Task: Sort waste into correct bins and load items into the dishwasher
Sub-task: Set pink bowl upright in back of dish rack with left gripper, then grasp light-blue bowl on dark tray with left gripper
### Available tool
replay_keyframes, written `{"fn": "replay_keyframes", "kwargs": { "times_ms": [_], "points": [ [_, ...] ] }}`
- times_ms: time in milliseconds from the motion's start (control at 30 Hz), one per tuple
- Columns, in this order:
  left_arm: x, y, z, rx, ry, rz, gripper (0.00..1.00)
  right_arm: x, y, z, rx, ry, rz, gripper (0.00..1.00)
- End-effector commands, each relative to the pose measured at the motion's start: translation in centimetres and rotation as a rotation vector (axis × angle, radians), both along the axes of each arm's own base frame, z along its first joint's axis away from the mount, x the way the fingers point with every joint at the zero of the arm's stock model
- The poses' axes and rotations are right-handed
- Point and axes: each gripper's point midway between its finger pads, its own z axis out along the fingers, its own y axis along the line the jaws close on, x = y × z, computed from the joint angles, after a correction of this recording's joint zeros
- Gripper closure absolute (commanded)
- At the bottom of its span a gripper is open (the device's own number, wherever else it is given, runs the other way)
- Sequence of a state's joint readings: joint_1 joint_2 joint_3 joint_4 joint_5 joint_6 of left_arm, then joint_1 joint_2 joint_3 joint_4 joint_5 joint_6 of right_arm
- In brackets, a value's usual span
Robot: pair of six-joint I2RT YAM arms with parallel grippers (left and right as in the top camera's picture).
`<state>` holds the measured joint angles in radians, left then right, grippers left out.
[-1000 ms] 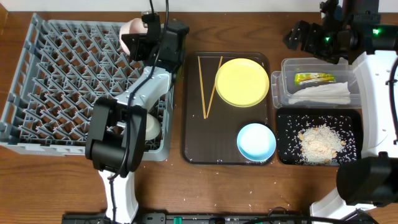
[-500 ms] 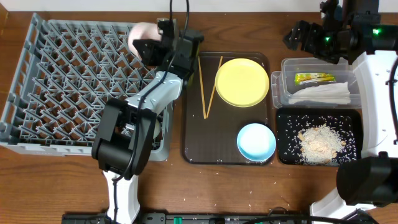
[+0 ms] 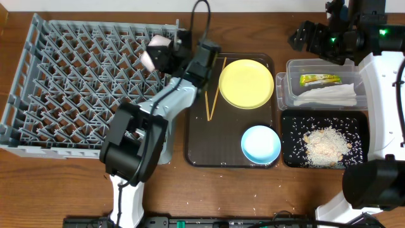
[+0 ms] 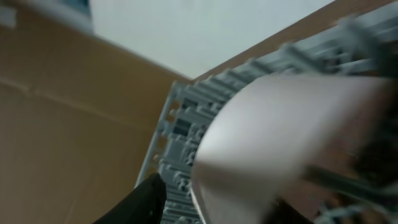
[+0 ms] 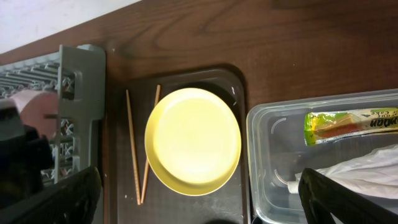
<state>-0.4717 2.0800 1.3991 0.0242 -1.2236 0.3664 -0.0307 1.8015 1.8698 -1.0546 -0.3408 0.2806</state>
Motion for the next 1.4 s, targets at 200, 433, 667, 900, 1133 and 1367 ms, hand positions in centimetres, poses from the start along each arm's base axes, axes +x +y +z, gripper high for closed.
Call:
{"fn": "replay_keyframes", "kwargs": {
  "times_ms": [200,433,667,900,1133,1367],
  "points": [
    [-0.2,-3.8,1.1,-0.334,-0.017,-0.189,0.49,0.1,-0.2,0.8,0.004,-0.017,-0.007,0.01],
    [-7.0,-13.5,2.4,-1.114,0.256,-0.473,0.33,0.6,-0.2,1.2,0.005,-0.046,-0.005,0.01],
    [-15.0,-18.7,-1.9,-1.377,0.648,-0.392,0.32,-0.7,-9.8,3.4,-0.016,-0.087,-0.229,0.01],
    [-20.0,-22.8,-4.0,-1.42,0.802,-0.313,0.32,-6.4,-23.9,5.3,0.115,-0.105,-0.634,0.01],
    [-22.4,-25.8,-7.9,-1.44,0.95,-0.274,0.32,-6.4,-23.5,5.0,0.08,-0.103,-0.584,0.01],
    [-23.7,-26.7,-9.5,-1.437,1.021,-0.254,0.32,-4.8,-19.8,4.3,0.028,-0.07,-0.506,0.01]
  ]
}}
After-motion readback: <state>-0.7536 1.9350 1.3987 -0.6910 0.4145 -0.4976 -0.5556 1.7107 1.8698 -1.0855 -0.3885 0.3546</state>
